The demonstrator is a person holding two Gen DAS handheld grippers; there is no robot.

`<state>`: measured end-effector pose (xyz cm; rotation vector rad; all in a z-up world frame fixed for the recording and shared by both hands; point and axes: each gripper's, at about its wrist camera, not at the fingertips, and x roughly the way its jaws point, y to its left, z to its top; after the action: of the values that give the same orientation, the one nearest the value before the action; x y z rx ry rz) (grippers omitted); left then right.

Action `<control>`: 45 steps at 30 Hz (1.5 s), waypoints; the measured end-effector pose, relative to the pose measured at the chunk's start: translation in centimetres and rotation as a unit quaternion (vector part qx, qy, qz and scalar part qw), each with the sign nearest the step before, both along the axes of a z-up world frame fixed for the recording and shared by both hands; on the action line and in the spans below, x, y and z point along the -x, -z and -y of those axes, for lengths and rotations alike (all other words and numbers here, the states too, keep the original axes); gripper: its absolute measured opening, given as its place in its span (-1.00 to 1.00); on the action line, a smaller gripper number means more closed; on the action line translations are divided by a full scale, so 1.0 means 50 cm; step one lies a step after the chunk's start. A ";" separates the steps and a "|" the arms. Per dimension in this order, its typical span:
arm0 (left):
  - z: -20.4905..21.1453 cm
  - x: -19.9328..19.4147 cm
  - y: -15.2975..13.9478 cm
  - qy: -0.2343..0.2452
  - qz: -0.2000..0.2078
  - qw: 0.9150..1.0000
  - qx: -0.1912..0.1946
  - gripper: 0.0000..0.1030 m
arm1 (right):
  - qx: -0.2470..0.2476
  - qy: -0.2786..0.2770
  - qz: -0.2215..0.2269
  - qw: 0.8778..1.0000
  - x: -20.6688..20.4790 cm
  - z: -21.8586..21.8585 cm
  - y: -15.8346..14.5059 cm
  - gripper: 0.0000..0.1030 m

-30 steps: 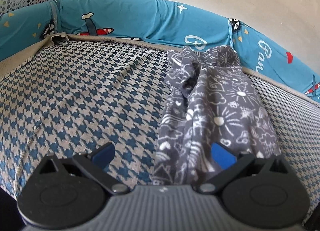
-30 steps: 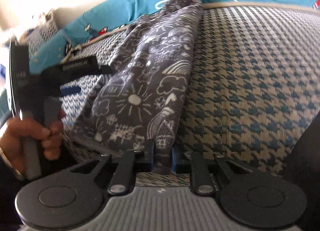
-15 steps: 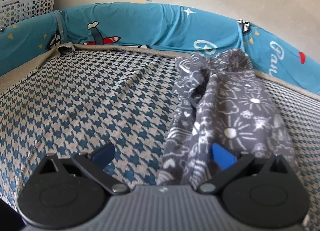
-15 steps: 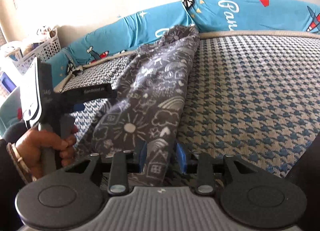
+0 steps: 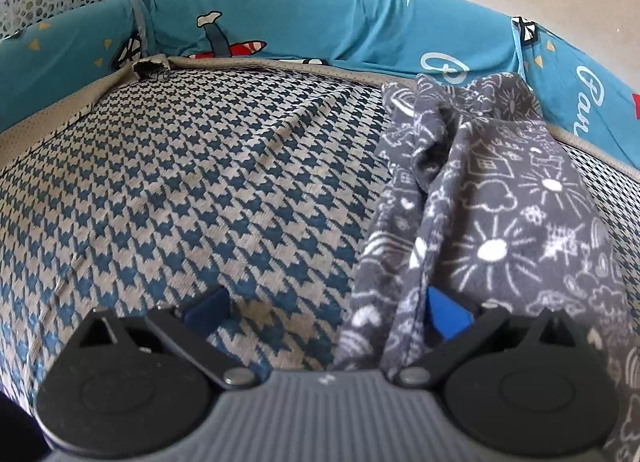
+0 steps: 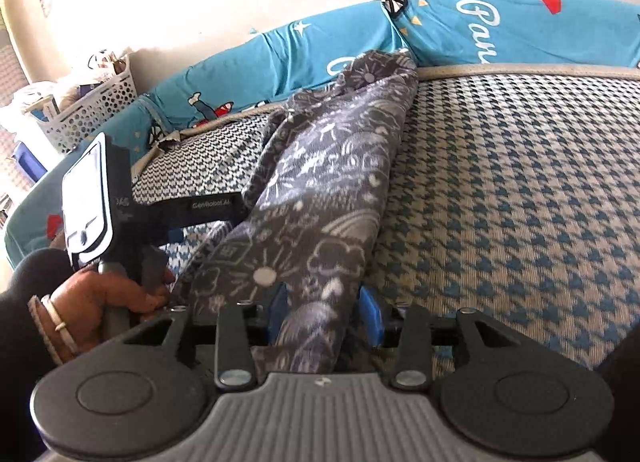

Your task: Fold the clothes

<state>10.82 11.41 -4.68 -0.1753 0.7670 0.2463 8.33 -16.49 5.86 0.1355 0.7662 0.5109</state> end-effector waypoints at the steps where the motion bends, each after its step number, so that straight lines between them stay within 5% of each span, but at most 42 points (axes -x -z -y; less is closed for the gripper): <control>1: 0.004 0.001 -0.004 0.001 -0.001 1.000 -0.005 1.00 | -0.002 0.000 0.000 1.000 -0.011 0.002 -0.002 -0.20; 12: 0.053 -0.025 -0.055 0.029 0.023 0.999 -0.013 1.00 | -0.032 0.031 -0.013 0.999 -0.151 0.020 -0.005 -0.20; 19: 0.078 -0.059 -0.033 0.044 0.010 0.999 -0.018 1.00 | -0.016 0.038 0.009 0.999 -0.213 -0.009 0.006 -0.49; 25: 0.081 -0.077 -0.010 0.046 -0.011 0.999 -0.012 1.00 | 0.001 0.040 -0.036 0.999 -0.265 -0.031 0.044 -0.53; 34: 0.088 -0.083 0.010 0.045 -0.023 0.999 -0.021 1.00 | 0.049 0.033 -0.052 0.997 -0.281 -0.054 0.074 -0.55; 45: 0.098 -0.086 -0.043 0.062 -0.015 0.998 -0.025 1.00 | 0.011 0.042 -0.055 0.998 -0.307 -0.022 0.036 -0.55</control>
<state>15.10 6.50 -2.52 -0.0768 0.7976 0.1510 23.69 -15.38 4.06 0.1748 0.8698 0.4178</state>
